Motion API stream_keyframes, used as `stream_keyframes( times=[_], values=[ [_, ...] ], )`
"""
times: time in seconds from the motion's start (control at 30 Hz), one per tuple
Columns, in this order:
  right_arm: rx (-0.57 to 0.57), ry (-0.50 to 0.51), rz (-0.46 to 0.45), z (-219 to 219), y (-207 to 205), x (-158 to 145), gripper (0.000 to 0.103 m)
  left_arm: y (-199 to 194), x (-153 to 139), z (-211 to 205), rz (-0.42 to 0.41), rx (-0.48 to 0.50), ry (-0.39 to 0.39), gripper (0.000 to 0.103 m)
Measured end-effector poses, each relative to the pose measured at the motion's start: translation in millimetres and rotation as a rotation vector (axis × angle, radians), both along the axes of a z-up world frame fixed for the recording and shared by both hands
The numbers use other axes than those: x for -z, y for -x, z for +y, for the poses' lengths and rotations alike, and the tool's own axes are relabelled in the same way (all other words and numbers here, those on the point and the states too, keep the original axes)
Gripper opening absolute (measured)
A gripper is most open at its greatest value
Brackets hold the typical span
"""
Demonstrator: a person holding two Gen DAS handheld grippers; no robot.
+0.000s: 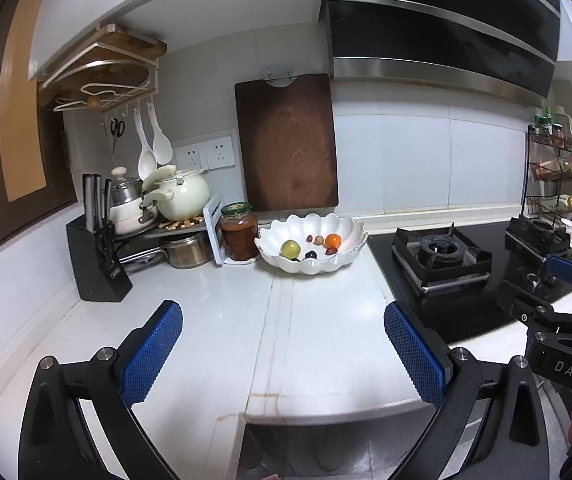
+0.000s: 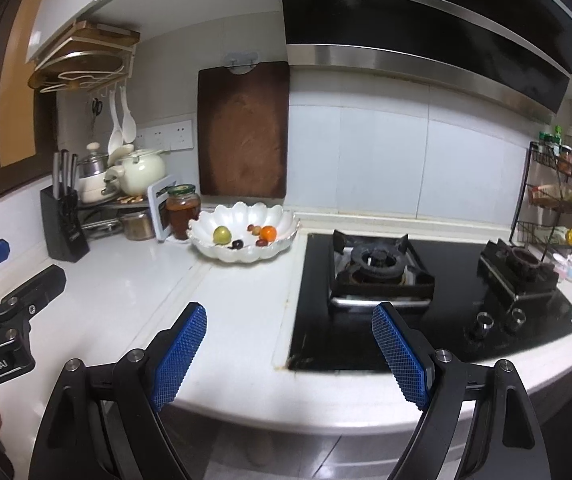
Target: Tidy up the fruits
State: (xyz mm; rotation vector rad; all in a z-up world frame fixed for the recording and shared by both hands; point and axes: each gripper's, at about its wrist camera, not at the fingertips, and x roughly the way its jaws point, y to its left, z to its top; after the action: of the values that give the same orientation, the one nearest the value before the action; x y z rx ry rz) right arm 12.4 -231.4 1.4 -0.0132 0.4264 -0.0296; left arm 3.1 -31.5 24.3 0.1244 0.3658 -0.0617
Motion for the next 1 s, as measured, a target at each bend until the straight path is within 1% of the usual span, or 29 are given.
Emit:
stream_keyframes(
  times=[0.17,0.27,0.43,0.77,1.0],
  values=[
    [0.000,0.000,0.003,1.6,24.6,4.0,0.086,22.7,2.2,1.1,-0.004,-0.015,-0.015,0.103],
    [0.003,-0.003,0.010,2.1,32.8,5.9,0.086,31.0,3.3,3.1,0.006,-0.003,0.003,0.103],
    [0.006,-0.013,0.007,1.3,45.8,6.3,0.086,41.8,2.5,3.1,-0.005,0.004,0.015,0.103],
    [0.008,-0.002,-0.031,0.9,63.3,-0.3,0.086,55.3,-0.2,1.5,-0.025,0.018,0.040,0.103],
    [0.006,0.002,-0.031,1.5,67.2,0.2,0.086,58.7,0.5,0.2,-0.024,0.019,0.048,0.103]
  ],
)
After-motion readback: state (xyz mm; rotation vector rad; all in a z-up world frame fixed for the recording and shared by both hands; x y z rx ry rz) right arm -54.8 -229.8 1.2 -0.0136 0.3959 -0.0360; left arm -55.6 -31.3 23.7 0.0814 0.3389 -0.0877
